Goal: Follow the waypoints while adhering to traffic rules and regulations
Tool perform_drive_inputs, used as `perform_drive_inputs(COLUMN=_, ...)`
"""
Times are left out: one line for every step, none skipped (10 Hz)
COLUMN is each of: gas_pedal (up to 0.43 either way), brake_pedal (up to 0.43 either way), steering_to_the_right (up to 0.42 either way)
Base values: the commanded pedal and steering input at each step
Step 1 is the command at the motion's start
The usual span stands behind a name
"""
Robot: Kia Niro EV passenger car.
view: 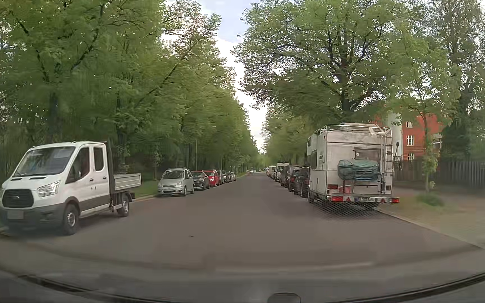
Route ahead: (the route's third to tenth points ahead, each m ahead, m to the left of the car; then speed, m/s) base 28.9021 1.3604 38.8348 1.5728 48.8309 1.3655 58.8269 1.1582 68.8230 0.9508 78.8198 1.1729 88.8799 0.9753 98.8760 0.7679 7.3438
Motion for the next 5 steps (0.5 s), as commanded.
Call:
perform_drive_inputs(gas_pedal=0.358, brake_pedal=0.018, steering_to_the_right=0.006)
perform_drive_inputs(gas_pedal=0.358, brake_pedal=0.018, steering_to_the_right=0.006)
perform_drive_inputs(gas_pedal=0.358, brake_pedal=0.018, steering_to_the_right=0.006)
perform_drive_inputs(gas_pedal=0.358, brake_pedal=0.018, steering_to_the_right=0.006)
perform_drive_inputs(gas_pedal=0.358, brake_pedal=0.018, steering_to_the_right=0.006)
